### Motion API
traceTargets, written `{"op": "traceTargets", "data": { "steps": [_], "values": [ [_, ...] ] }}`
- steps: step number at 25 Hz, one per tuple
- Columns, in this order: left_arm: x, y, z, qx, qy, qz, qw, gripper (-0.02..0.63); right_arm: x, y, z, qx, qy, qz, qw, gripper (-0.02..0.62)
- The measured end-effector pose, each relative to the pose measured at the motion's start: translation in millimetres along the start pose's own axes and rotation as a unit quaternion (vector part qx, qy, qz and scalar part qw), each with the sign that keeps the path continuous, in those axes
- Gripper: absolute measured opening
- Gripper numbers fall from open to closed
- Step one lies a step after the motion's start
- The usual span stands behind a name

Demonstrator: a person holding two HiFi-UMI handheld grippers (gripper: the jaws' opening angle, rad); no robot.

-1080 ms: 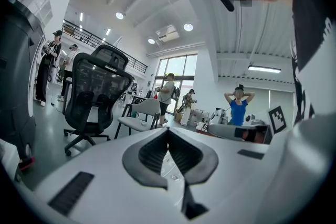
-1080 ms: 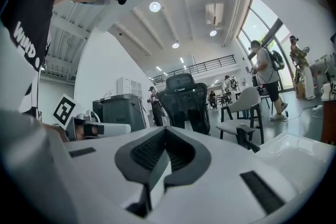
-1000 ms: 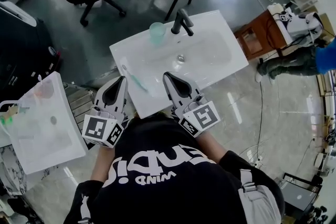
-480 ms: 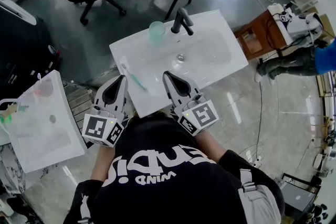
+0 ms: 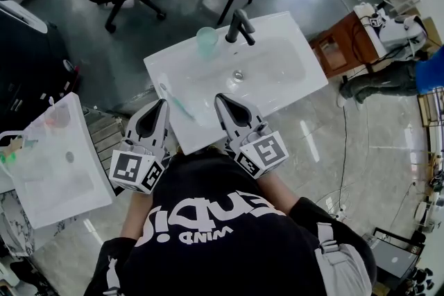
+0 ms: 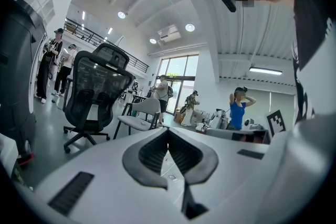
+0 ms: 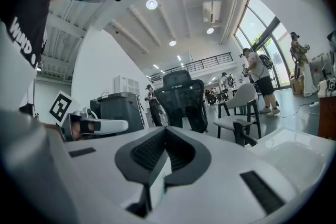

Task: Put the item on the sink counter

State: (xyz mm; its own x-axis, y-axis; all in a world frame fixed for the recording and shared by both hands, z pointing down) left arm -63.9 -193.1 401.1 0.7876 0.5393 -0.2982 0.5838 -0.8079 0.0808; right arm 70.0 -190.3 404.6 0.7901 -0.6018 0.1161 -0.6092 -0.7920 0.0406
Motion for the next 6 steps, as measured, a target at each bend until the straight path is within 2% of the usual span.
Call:
{"op": "traceTargets", "data": {
  "steps": [6],
  "values": [
    [2.6, 0.4, -2.5, -0.003, 0.002, -0.004, 1.0000, 0.020, -1.0, -1.4, -3.5, -0.004, -0.001, 0.001, 1.000, 0.018]
  ]
}}
Point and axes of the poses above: the fingertips, and each gripper's own axes: y forward along the fingers, x to its right, z out of its top, the point moved 1 cm from there along -y, backward along the fingers, and after that the axes turned 3 degrees about -y, right-handed, at the moved point
